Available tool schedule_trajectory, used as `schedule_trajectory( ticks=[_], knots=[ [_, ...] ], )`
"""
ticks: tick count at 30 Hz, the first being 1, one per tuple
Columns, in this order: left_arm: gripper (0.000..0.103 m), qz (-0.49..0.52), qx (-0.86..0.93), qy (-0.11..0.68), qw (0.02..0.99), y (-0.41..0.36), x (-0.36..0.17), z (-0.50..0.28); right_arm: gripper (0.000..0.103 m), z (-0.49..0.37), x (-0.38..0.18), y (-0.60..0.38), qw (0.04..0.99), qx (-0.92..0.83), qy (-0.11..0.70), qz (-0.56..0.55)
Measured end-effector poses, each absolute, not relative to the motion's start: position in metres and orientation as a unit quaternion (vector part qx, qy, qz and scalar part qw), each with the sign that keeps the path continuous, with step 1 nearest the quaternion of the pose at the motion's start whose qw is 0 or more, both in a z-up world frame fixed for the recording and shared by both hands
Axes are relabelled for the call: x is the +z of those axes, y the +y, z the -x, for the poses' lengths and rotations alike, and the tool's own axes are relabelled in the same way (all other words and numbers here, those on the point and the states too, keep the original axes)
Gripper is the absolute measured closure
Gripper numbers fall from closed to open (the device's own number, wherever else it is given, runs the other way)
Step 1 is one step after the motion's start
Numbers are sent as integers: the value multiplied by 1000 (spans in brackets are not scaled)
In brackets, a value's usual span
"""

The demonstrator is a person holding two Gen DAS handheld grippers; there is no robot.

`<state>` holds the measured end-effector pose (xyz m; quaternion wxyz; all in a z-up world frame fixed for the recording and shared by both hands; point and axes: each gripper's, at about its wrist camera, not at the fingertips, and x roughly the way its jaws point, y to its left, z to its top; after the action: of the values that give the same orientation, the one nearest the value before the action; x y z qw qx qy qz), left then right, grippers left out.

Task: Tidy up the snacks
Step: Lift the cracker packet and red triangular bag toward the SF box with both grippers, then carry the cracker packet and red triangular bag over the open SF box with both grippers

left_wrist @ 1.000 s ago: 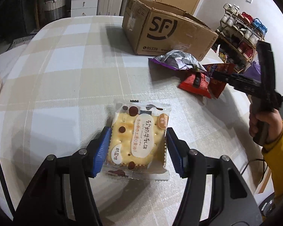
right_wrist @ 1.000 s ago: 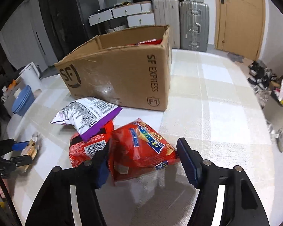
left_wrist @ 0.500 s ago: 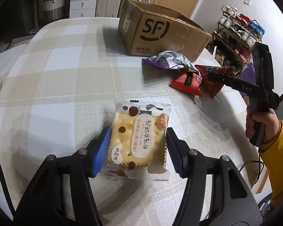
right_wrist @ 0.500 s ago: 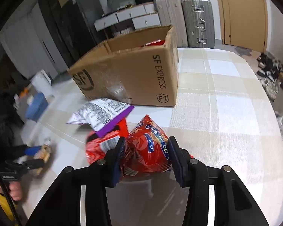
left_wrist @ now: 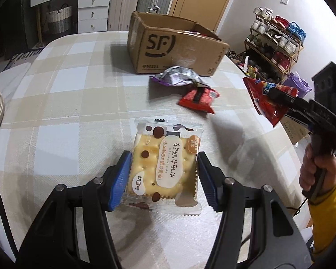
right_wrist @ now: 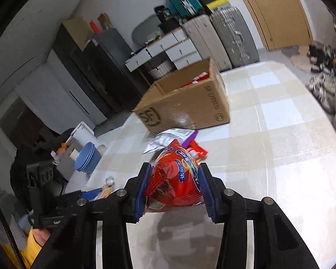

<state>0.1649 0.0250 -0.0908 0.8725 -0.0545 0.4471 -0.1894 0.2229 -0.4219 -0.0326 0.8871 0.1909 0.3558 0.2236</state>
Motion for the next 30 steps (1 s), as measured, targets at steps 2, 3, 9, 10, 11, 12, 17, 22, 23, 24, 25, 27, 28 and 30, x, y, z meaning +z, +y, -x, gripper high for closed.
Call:
schedule_trajectory(
  ticks=[2, 3, 9, 10, 11, 12, 17, 22, 23, 24, 25, 27, 28, 30],
  knots=[
    [47, 48, -188, 443, 876, 20, -87, -157, 60, -203, -23, -413, 892, 230, 344, -182],
    [47, 47, -187, 441, 877, 19, -85, -154, 60, -194, -20, -409, 896, 231, 339, -173],
    [47, 46, -189, 425, 884, 13, -73, -132, 60, -151, -4, -391, 908, 235, 315, -141],
    [47, 46, -190, 424, 884, 11, -71, -129, 60, -146, -2, -388, 909, 235, 314, -141],
    [47, 47, -190, 423, 885, 10, -70, -125, 60, -143, -2, -387, 908, 238, 314, -142],
    [47, 45, -189, 421, 886, 9, -67, -121, 60, -139, -1, -385, 909, 238, 312, -140],
    [47, 46, -190, 419, 887, 5, -60, -105, 60, -119, 3, -380, 912, 238, 307, -134],
    [47, 49, -192, 413, 889, 8, -53, -94, 60, -111, 2, -383, 911, 234, 307, -142],
    [47, 49, -193, 412, 889, 8, -52, -92, 60, -110, 3, -384, 912, 232, 307, -144],
    [47, 48, -193, 411, 890, 9, -52, -90, 60, -108, 2, -384, 911, 232, 309, -145],
    [47, 49, -194, 410, 890, 10, -50, -88, 60, -108, 3, -384, 911, 232, 309, -144],
    [47, 50, -197, 410, 889, 11, -49, -86, 60, -107, 3, -384, 911, 231, 309, -143],
    [47, 50, -198, 410, 889, 11, -49, -85, 60, -108, 3, -383, 911, 231, 309, -142],
    [47, 50, -200, 410, 889, 12, -50, -85, 60, -107, 3, -382, 912, 232, 309, -138]
  ],
)
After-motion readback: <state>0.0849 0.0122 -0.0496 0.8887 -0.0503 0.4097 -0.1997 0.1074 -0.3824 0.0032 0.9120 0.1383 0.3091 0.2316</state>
